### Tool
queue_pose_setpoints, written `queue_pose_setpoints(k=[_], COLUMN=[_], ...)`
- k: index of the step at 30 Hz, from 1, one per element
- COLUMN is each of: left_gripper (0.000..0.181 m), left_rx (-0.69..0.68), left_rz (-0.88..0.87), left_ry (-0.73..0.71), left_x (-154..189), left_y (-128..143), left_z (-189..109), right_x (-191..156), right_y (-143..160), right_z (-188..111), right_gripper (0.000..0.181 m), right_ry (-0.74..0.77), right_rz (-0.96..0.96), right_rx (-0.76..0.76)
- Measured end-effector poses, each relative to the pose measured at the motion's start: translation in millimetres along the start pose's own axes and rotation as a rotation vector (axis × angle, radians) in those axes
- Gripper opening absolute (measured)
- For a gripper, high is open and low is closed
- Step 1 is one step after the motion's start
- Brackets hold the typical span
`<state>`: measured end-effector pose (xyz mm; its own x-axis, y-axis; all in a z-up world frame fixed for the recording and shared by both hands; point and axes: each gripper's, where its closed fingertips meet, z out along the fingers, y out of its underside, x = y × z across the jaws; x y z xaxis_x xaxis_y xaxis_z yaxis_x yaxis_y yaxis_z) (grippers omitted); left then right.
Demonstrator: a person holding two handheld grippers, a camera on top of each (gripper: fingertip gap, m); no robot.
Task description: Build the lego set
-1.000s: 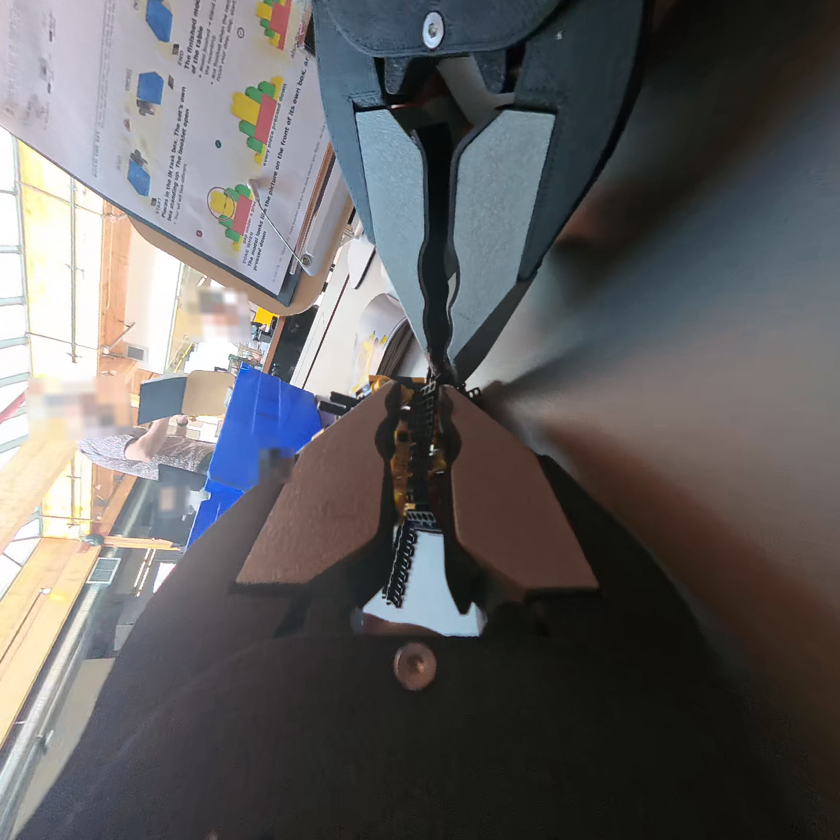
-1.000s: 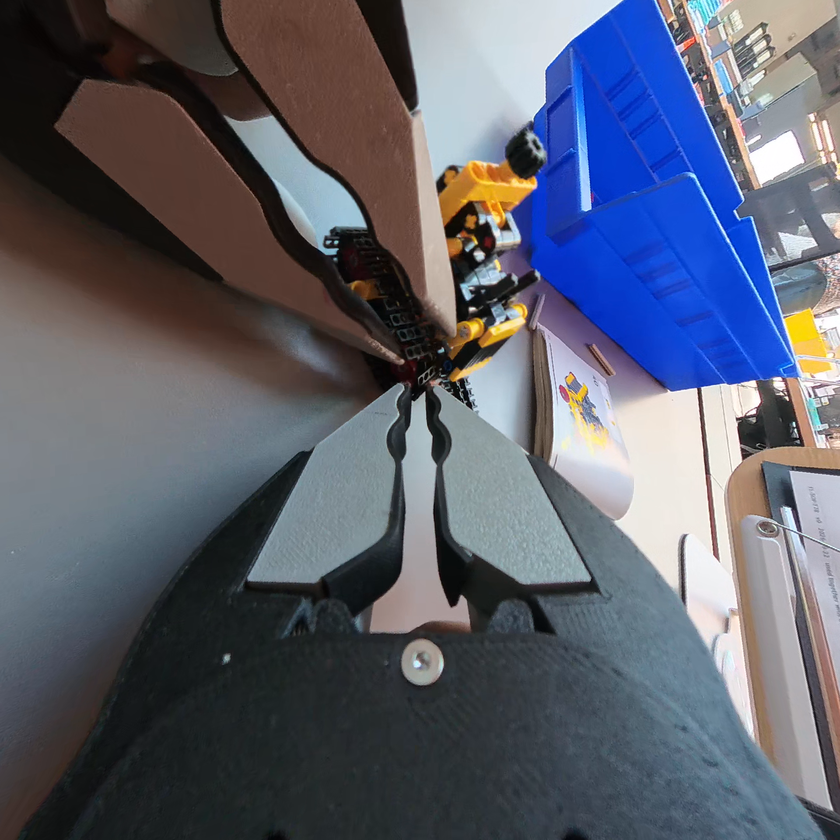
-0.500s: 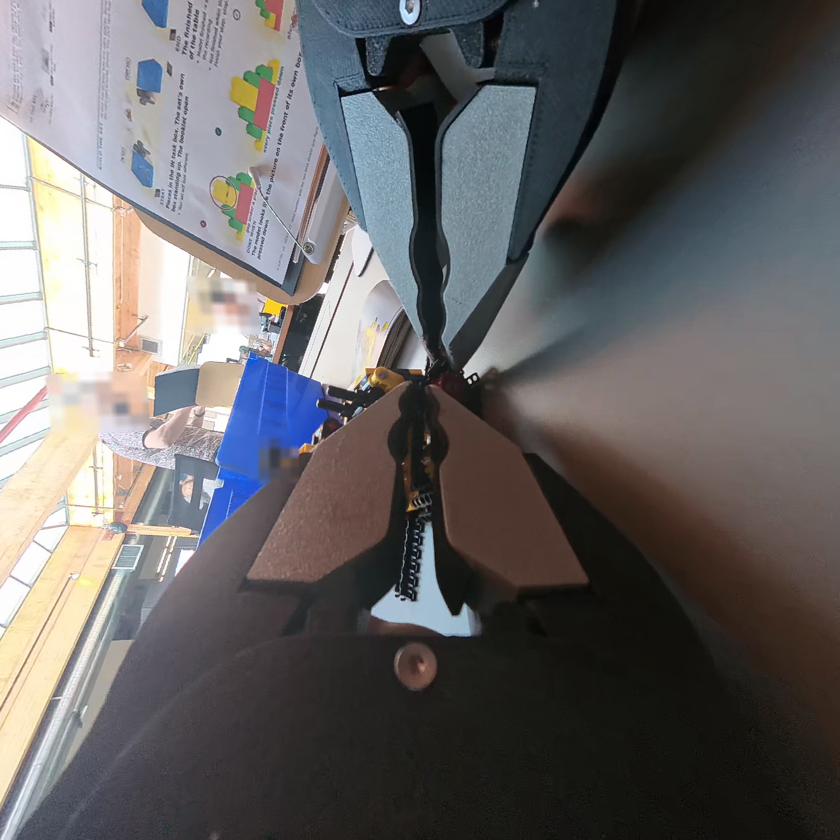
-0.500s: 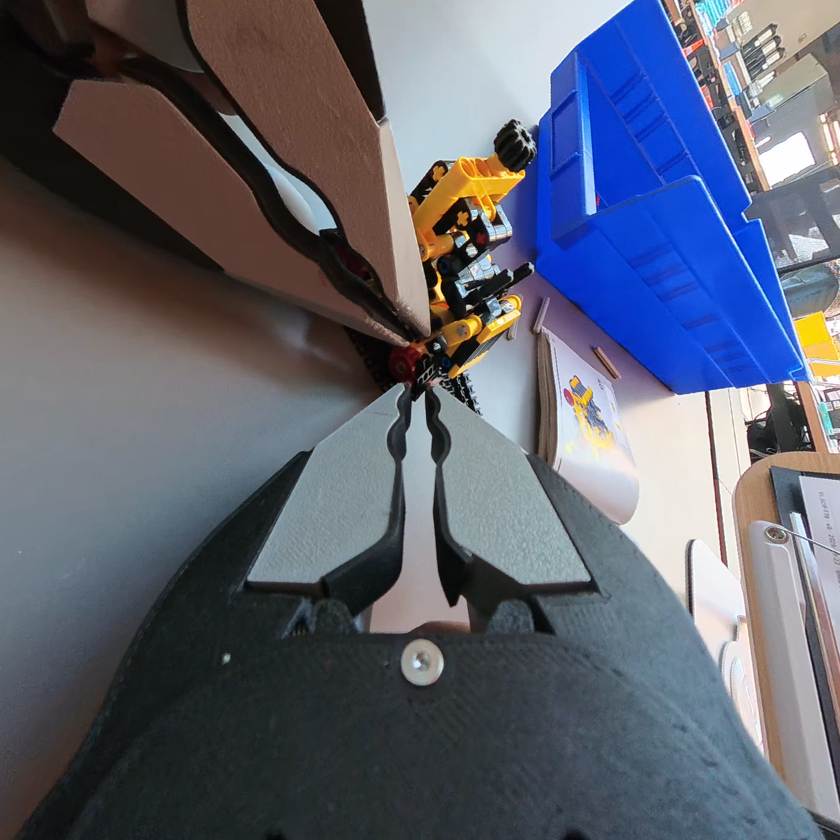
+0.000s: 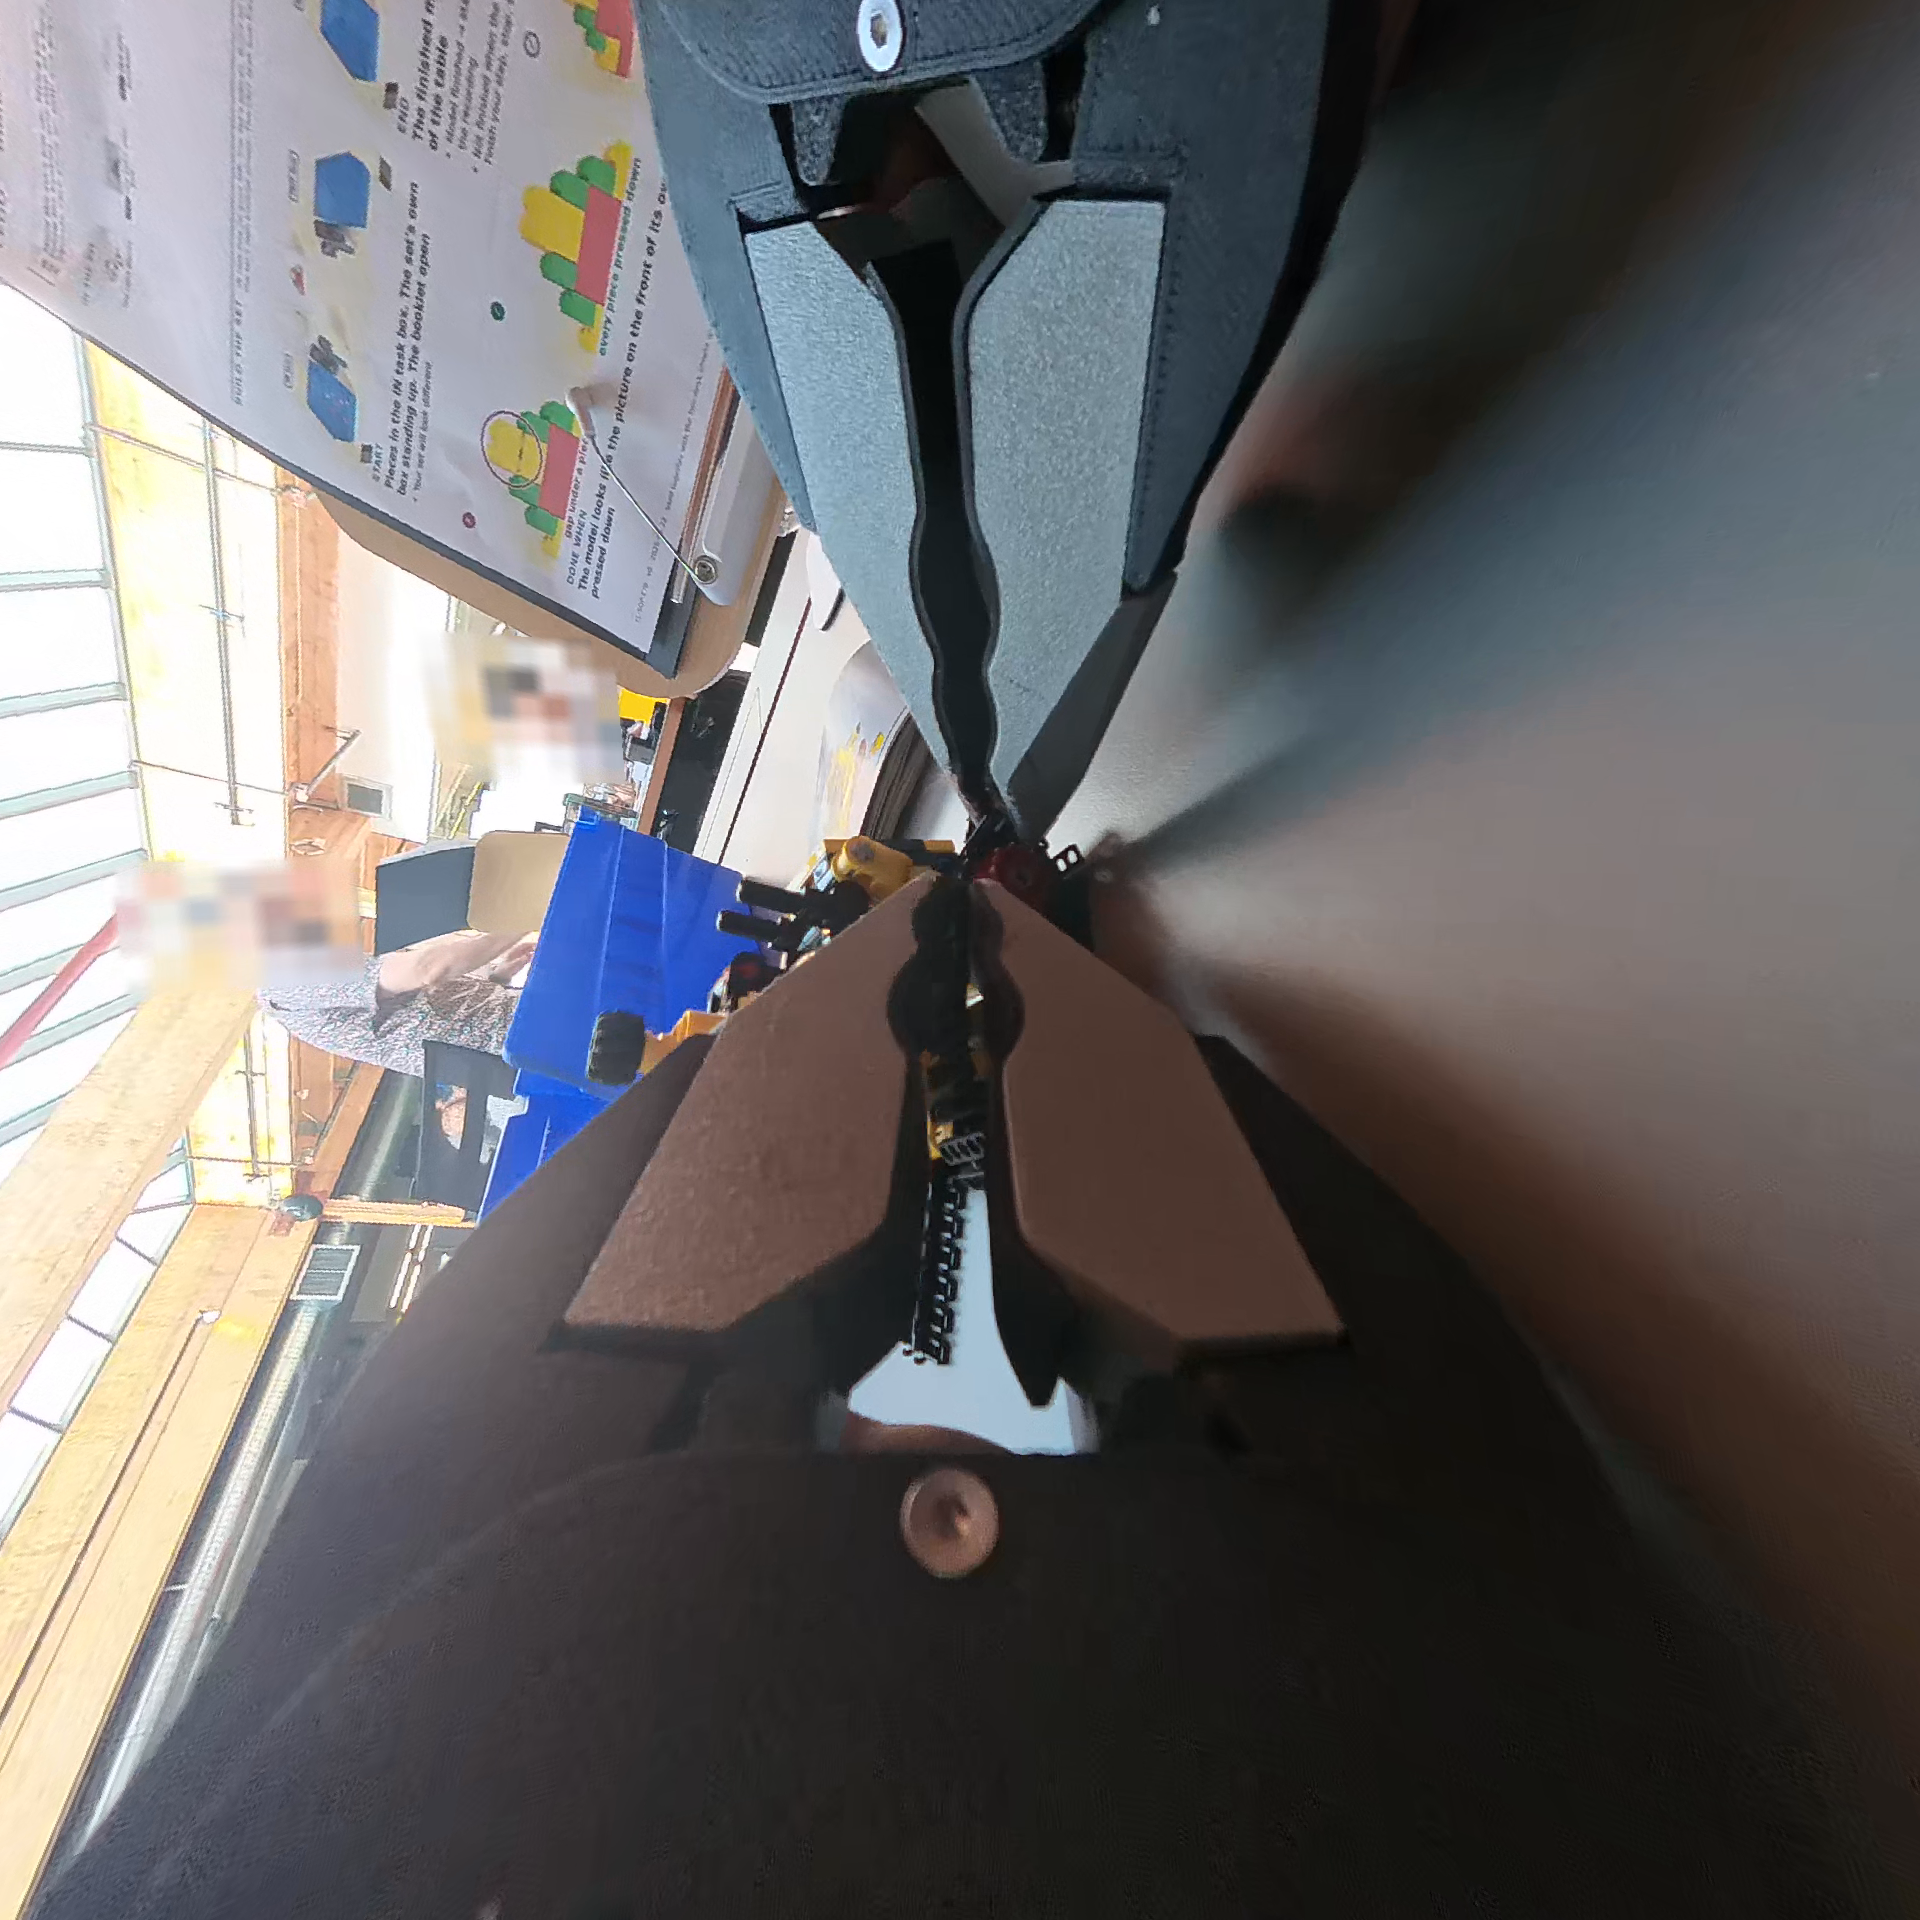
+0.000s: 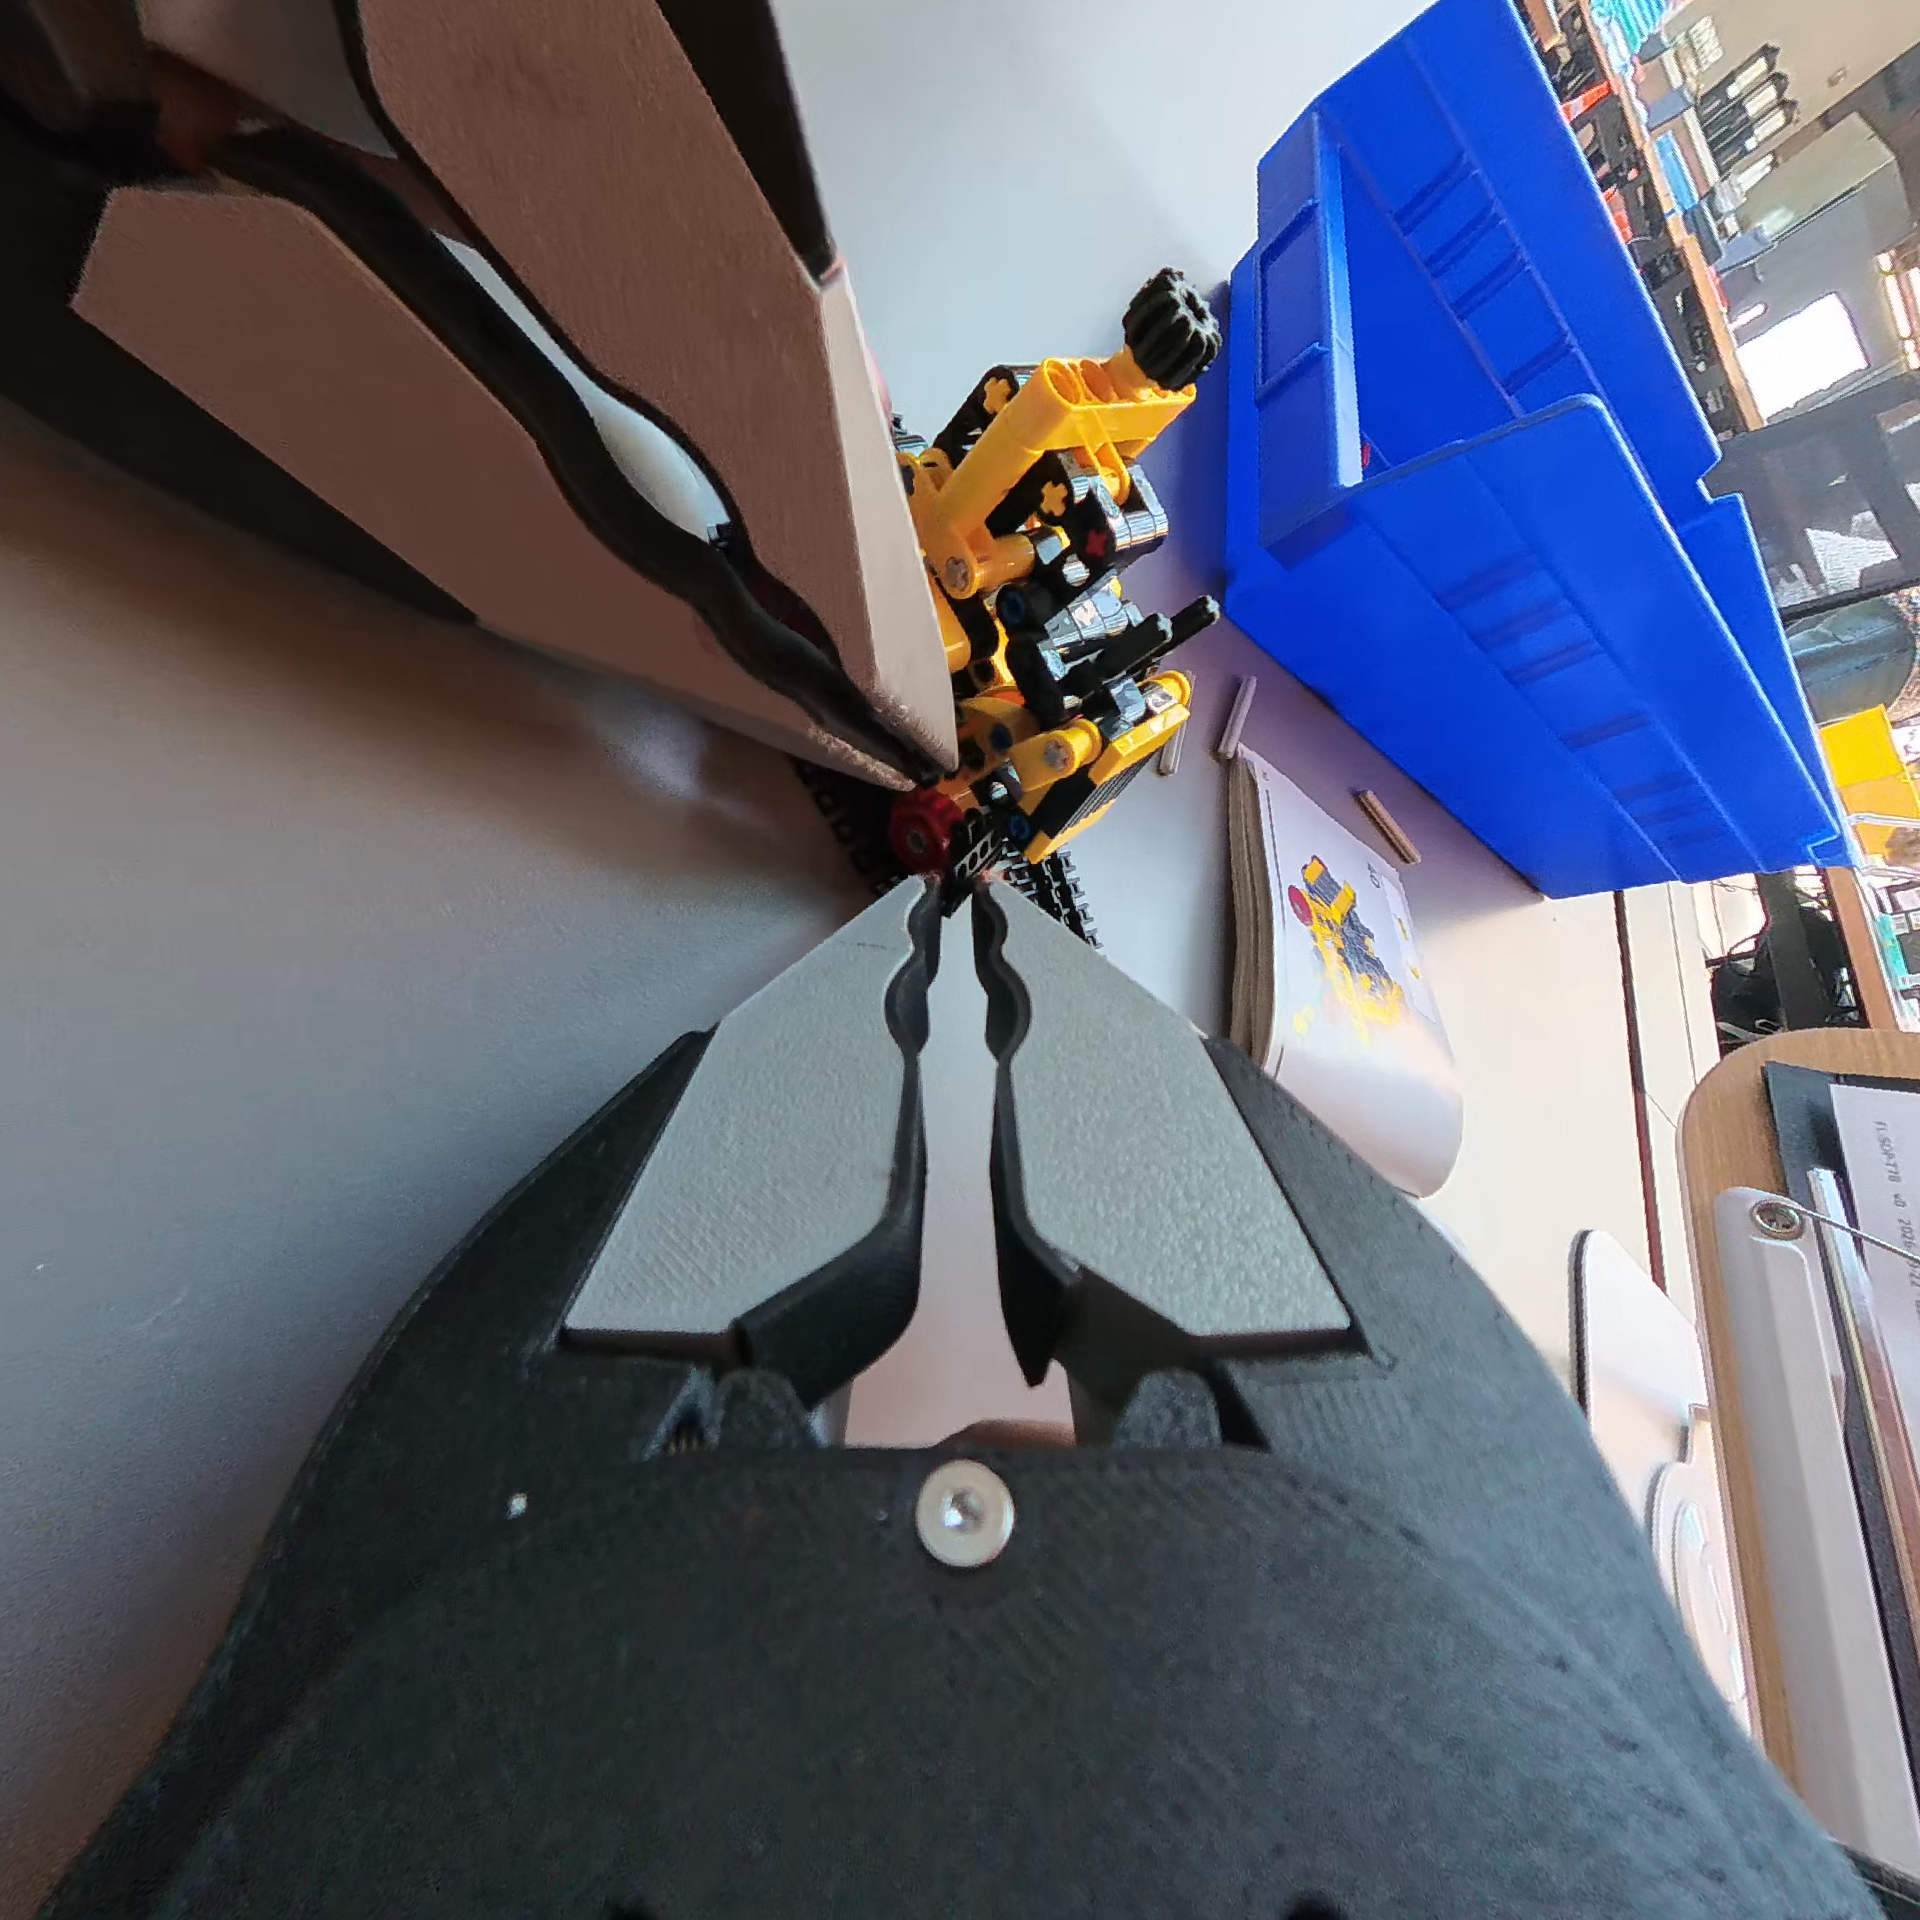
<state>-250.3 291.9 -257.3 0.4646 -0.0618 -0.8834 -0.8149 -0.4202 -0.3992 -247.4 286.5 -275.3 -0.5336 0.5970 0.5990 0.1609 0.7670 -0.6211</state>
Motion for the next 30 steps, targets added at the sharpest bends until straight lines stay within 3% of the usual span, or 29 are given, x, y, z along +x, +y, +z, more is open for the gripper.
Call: queue_pose_setpoints(k=[1,21,30], left_gripper=[0.0,0.0,0.0], left_rx=[-0.001,-0.018,-0.004], left_rz=[-0.009,0.003,-0.033], left_ry=[0.006,0.024,0.123], left_x=[0,-4,-2], left_y=[0,1,2], left_z=[0,1,-3], right_x=[0,-4,-6], right_y=[0,-9,-12], right_z=[0,0,2], right_gripper=[0.002,0.001,0.001], right_ry=[0.0,-0.001,-0.057], right_rz=[0.0,-0.054,-0.024], right_rx=[0.0,0.035,0.071])
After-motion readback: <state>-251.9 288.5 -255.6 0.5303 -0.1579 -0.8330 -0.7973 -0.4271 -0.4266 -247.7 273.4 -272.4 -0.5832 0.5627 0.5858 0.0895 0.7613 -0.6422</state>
